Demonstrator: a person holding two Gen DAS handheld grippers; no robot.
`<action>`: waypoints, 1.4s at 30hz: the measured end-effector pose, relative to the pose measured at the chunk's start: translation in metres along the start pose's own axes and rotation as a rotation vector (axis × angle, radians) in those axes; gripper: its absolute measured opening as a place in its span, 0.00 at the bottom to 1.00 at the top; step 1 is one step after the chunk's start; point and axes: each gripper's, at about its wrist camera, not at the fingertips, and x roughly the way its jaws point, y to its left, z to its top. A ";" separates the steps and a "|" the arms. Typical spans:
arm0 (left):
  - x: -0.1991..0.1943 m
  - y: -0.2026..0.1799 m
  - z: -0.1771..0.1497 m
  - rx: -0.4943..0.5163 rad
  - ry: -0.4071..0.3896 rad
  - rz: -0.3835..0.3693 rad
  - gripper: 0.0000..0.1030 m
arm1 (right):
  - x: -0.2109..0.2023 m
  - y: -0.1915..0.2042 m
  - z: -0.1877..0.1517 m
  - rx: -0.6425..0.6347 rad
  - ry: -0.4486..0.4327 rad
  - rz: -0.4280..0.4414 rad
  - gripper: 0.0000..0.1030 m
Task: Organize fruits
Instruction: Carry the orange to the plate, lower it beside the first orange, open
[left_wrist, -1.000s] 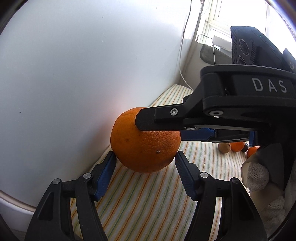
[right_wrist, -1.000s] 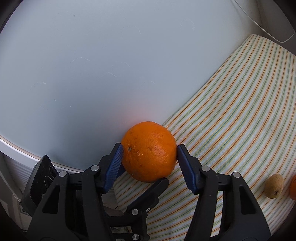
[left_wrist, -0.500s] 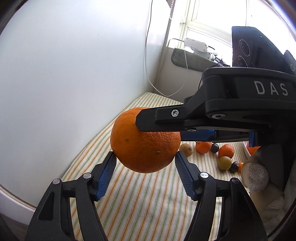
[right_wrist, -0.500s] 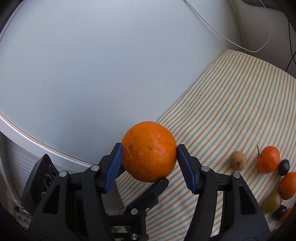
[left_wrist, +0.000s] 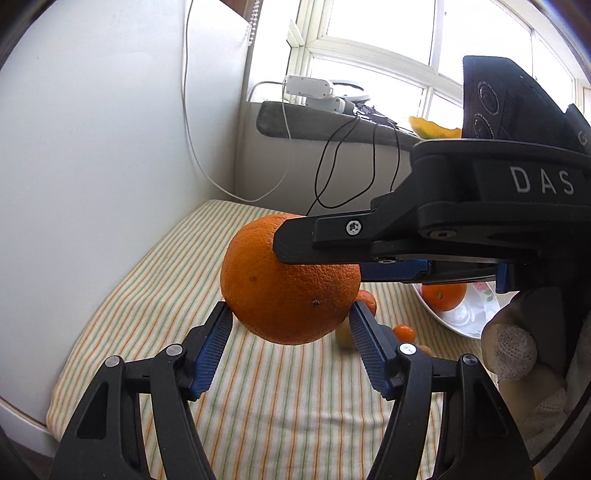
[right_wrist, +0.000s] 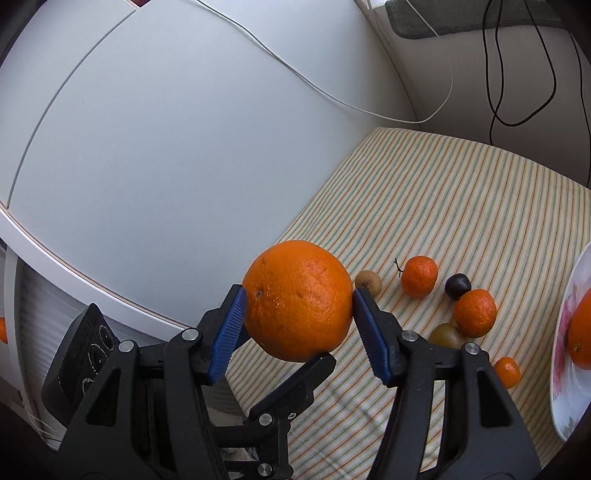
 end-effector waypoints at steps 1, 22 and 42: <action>0.001 -0.005 0.001 0.006 0.001 -0.010 0.64 | -0.007 -0.004 -0.002 0.005 -0.008 -0.004 0.61; 0.021 -0.132 0.019 0.153 0.029 -0.204 0.64 | -0.142 -0.075 -0.028 0.123 -0.148 -0.116 0.61; 0.076 -0.226 0.021 0.241 0.144 -0.350 0.64 | -0.218 -0.164 -0.049 0.271 -0.226 -0.230 0.61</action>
